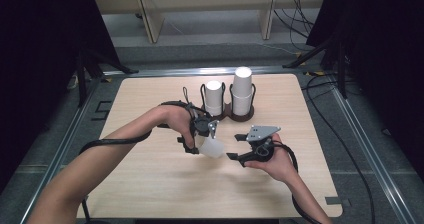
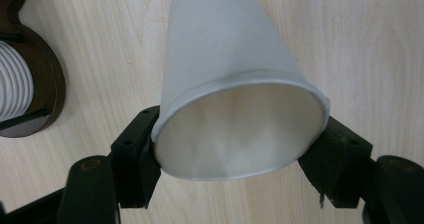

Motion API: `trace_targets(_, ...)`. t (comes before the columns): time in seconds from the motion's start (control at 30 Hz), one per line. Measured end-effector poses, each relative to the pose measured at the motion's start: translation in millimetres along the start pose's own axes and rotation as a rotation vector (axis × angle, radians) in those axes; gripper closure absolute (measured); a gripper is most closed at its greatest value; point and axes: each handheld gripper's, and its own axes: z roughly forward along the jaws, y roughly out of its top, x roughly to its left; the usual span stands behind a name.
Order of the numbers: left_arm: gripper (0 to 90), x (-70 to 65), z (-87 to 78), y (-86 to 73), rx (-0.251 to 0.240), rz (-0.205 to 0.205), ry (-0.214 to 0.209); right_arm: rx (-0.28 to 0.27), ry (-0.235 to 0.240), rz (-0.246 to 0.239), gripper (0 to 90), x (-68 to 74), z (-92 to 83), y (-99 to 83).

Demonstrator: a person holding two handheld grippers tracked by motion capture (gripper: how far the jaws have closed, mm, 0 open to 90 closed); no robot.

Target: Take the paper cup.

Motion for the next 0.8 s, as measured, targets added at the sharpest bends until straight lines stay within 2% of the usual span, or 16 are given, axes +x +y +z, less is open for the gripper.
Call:
trace_targets(0.1,30.6,0.7,-1.0,1.7,0.003,0.003,0.0,0.011,-0.003,-0.014,25.9,0.6,1.3,1.8)
trace_targets(0.13,30.6,0.7,-1.3,2.1,0.006,0.003,-0.002,0.015,0.003,-0.002,25.8,1.5,1.9,2.3)
trace_targets(0.17,30.6,0.9,-1.5,2.5,0.005,0.004,0.0,0.01,0.0,-0.026,25.8,0.3,2.6,3.0)
trace_targets(0.27,30.6,1.2,-2.4,3.9,0.012,0.007,0.001,0.013,0.006,-0.02,25.8,1.8,5.0,4.1)
trace_targets(0.47,30.6,1.3,-2.6,7.0,0.026,0.018,0.002,0.015,0.006,-0.048,25.7,3.4,9.5,7.7)
trace_targets(0.57,30.6,0.8,-2.2,8.6,0.031,0.022,0.002,0.024,0.019,-0.046,25.7,5.2,12.8,9.9)
trace_targets(0.73,30.6,1.0,-3.5,11.0,0.034,0.029,0.003,0.033,0.03,-0.069,25.8,6.8,18.6,15.9)
trace_targets(0.77,30.6,0.9,-3.7,11.2,0.037,0.031,0.001,0.029,0.028,-0.095,25.9,5.9,19.9,17.4)
trace_targets(0.8,30.6,0.9,-3.9,11.7,0.037,0.033,0.0,0.041,0.037,-0.073,26.0,7.5,20.4,17.9)
